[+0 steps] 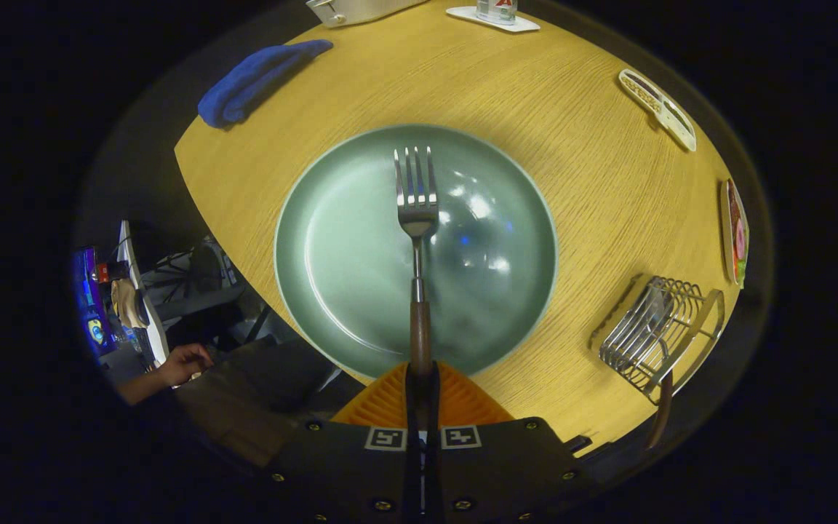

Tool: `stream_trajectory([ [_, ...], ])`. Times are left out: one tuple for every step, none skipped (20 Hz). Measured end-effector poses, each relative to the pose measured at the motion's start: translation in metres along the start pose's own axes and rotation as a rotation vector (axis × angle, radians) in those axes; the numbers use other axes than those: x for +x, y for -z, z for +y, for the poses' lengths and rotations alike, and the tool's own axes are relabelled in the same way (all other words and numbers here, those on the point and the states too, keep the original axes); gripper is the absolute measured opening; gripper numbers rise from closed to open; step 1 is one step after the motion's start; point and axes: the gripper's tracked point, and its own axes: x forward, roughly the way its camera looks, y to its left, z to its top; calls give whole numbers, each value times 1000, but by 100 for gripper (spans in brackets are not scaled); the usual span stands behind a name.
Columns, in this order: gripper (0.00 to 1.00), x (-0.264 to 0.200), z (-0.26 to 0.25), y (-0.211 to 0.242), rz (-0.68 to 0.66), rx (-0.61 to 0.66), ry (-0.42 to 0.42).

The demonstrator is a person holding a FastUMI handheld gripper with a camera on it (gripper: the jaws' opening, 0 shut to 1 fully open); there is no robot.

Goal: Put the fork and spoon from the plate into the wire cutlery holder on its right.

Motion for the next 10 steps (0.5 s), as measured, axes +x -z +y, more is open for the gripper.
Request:
stream_trajectory([
  [3, -8, -4, 0, 0, -6, 1],
  [3, -17, -9, 3, 10, -17, 5],
  [3, -26, -15, 10, 29, -33, 11],
  [3, -37, -22, 16, 48, -44, 14],
  [3, -46, -28, 23, 66, -52, 20],
  [3, -56, -36, 31, 91, -65, 32],
  [3, -67, -46, 41, 112, -81, 48],
  [3, -77, -57, 50, 133, -94, 69],
  [3, -87, -65, 58, 142, -92, 91],
  [3, -95, -73, 65, 144, -78, 98],
])
